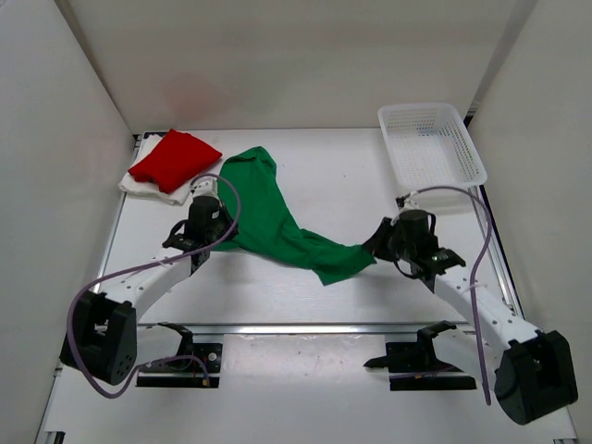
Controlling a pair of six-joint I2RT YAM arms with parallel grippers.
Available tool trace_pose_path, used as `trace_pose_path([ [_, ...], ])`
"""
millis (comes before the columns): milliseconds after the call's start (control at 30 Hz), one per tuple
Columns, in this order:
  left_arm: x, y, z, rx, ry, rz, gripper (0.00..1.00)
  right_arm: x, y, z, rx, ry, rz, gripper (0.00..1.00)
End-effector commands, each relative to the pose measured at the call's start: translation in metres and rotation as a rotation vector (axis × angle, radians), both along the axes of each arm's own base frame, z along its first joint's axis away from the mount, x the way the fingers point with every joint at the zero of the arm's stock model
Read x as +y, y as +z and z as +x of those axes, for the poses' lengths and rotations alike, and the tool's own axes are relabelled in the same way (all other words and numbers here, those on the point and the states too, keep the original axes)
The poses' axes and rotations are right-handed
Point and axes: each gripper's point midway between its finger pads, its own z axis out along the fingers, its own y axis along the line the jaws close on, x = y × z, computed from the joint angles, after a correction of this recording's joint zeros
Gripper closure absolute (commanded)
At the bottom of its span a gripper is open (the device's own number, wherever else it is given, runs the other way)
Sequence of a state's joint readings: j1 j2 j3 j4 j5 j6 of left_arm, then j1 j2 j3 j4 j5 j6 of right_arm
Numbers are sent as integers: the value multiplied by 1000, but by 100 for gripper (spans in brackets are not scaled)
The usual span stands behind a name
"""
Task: Fold and stack the t-shirts
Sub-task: Flatten out the tshirt
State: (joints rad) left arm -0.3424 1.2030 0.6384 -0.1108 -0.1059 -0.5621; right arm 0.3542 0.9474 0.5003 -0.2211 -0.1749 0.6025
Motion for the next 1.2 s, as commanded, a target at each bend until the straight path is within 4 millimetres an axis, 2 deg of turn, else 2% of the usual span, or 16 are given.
trace_pose_path([
  [0, -17, 57, 48, -267, 72, -83, 95, -16, 42, 55, -134, -125, -67, 100],
  [100, -39, 72, 68, -361, 78, -55, 91, -24, 51, 82, -235, -229, -125, 95],
  [167, -48, 57, 79, -384, 88, 24, 88, -36, 51, 99, -317, -294, -159, 76],
  [233, -55, 56, 90, -418, 88, -13, 82, -46, 50, 113, -394, -340, -156, 33],
  [300, -59, 36, 98, -408, 97, -4, 78, -59, 39, 128, -394, -349, -131, 15],
  [333, -61, 37, 102, -426, 92, 5, 77, -68, 34, 134, -387, -370, -138, 13],
  [400, -65, 15, 110, -399, 99, 51, 76, -75, 20, 147, -357, -365, -168, 14],
  [467, -71, -6, 111, -391, 84, 99, 74, -82, 11, 155, -370, -384, -221, 23],
  [533, -71, 0, 109, -413, 104, 122, 73, -88, 5, 169, -419, -426, -275, 32],
  [633, -69, 0, 97, -470, 90, 124, 68, -76, -3, 192, -398, -409, -357, 43],
  [733, -82, 6, 96, -504, 19, 134, 59, -60, -7, 204, -401, -365, -404, 42],
  [833, -96, 4, 102, -500, -34, 192, 59, -49, 2, 202, -460, -328, -481, 34],
  [933, -103, 2, 106, -487, -84, 190, 52, -32, 7, 198, -516, -260, -516, 39],
  [1000, -114, 3, 117, -468, -142, 173, 51, -25, 5, 204, -508, -214, -505, 35],
  [1033, -115, -6, 118, -432, -161, 184, 49, -27, 2, 205, -489, -224, -498, 40],
  [1167, -115, -10, 125, -399, -169, 150, 53, -19, 0, 208, -476, -196, -484, 35],
])
